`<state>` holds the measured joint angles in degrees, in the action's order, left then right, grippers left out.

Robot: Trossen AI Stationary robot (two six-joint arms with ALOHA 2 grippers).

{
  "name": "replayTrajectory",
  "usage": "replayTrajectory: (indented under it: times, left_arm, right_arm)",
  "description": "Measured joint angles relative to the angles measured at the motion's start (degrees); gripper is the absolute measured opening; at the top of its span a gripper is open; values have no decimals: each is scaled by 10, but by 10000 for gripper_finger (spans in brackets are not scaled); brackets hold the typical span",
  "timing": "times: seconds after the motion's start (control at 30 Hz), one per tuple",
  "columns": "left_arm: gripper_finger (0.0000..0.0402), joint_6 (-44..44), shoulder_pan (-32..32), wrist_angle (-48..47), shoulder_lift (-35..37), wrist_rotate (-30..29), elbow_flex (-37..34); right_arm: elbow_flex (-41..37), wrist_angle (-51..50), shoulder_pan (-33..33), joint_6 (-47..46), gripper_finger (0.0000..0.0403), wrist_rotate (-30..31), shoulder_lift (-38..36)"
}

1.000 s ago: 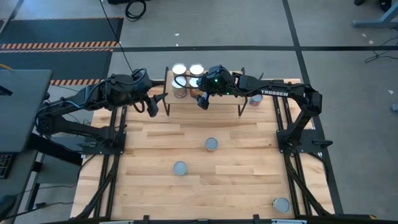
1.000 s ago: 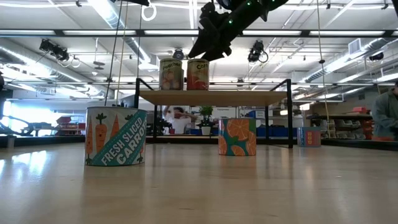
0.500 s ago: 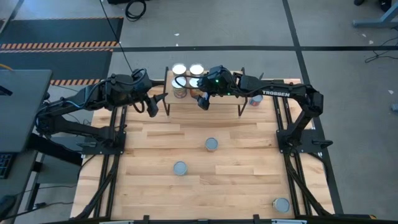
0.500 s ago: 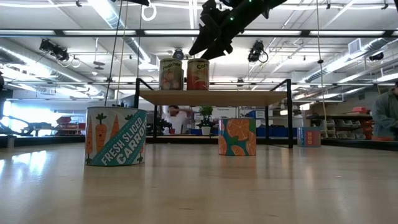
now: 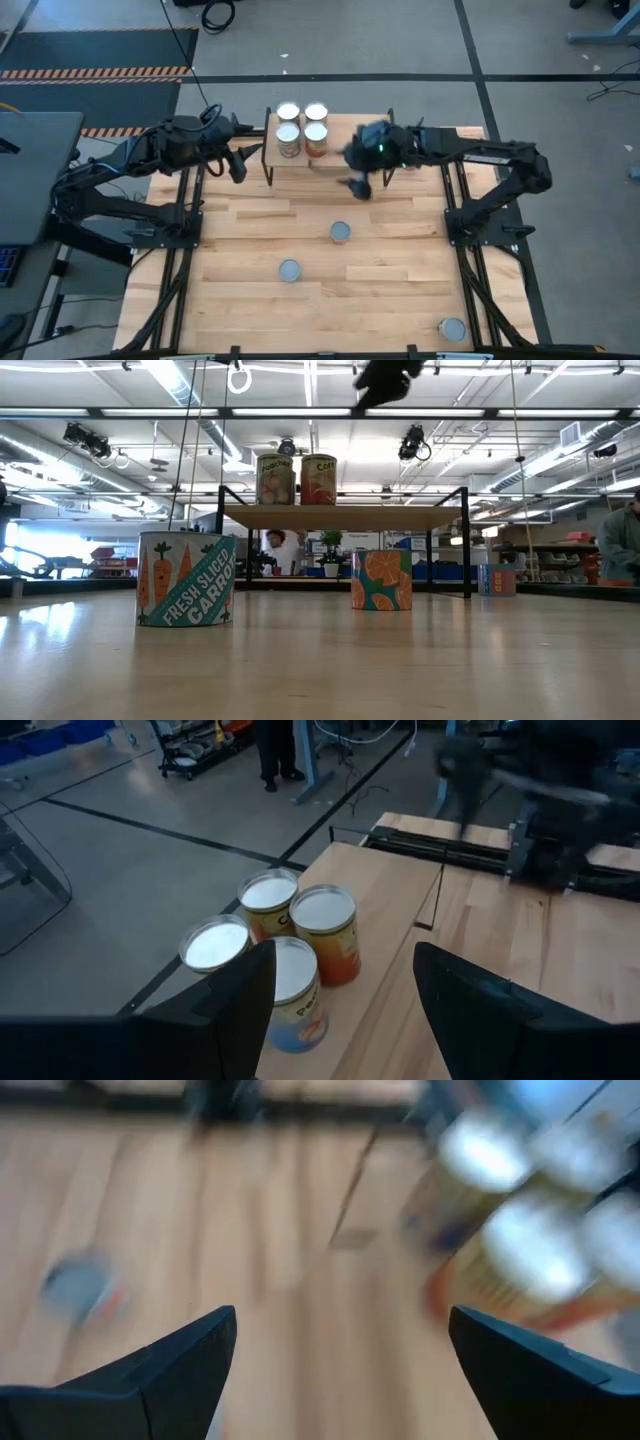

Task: Pick and place cans onto a shelf
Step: Put the canned oranges on the shelf

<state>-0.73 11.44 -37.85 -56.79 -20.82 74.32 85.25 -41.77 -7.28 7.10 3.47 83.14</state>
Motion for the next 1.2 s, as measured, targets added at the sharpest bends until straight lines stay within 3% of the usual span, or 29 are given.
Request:
replayTrajectory:
  times: [0.1,0.2,0.33,0.53,0.87,1.2]
  left_arm:
    - [243,0,0,-1,2,0,0]
    - [243,0,0,4,3,0,0]
    - [243,0,0,3,2,0,0]
    - [243,-1,0,-4,2,0,0]
    - [243,-2,0,-15,2,0,0]
    - [243,-1,0,-15,2,0,-1]
  right_arm:
    - [-1,-90,43,-12,376,21,7]
    - [-14,-103,66,-40,381,23,29]
    - [-49,-84,79,-50,394,-11,81]
    - [-73,-49,96,46,399,-43,161]
    - [-73,-19,94,116,399,-108,235]
    - [-74,-7,94,111,369,-67,279]
